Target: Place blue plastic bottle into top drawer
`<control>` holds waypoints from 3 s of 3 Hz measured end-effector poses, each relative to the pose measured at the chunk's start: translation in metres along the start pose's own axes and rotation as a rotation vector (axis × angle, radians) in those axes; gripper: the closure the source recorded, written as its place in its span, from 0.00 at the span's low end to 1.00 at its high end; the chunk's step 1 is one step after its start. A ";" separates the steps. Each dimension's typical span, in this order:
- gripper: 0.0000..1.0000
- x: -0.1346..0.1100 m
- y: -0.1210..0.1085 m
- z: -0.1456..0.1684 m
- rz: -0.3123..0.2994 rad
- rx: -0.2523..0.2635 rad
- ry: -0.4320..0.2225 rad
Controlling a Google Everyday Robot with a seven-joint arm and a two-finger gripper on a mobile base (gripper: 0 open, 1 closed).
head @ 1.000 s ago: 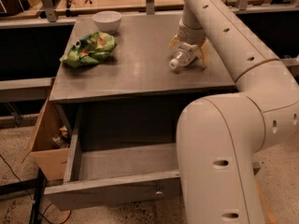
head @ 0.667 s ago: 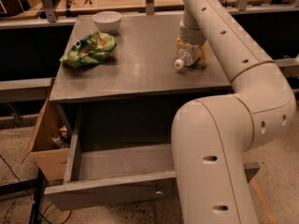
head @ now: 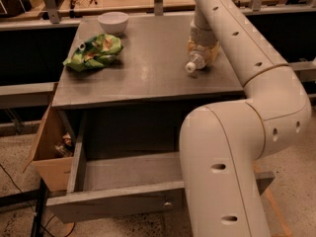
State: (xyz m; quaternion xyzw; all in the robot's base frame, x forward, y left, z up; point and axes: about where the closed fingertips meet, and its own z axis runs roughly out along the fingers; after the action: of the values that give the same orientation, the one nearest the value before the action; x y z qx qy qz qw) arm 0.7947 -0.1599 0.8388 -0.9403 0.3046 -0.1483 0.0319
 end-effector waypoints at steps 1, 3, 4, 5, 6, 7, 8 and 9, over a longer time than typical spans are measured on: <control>1.00 0.000 0.000 0.000 0.000 0.000 0.000; 1.00 -0.018 0.031 -0.052 0.259 -0.013 -0.032; 1.00 -0.019 0.029 -0.060 0.333 0.007 -0.016; 1.00 -0.017 0.025 -0.057 0.331 0.019 -0.010; 1.00 -0.044 0.035 -0.081 0.392 0.017 -0.087; 1.00 -0.099 0.046 -0.112 0.501 0.017 -0.240; 1.00 -0.167 0.050 -0.119 0.631 -0.003 -0.455; 1.00 -0.226 0.050 -0.118 0.783 -0.067 -0.627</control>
Offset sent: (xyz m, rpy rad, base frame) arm -0.1622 -0.0153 0.0721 0.2798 0.0904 -0.8340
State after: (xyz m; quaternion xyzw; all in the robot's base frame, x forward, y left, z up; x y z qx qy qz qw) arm 0.5575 -0.0658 0.8852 -0.7552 0.6150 0.1744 0.1451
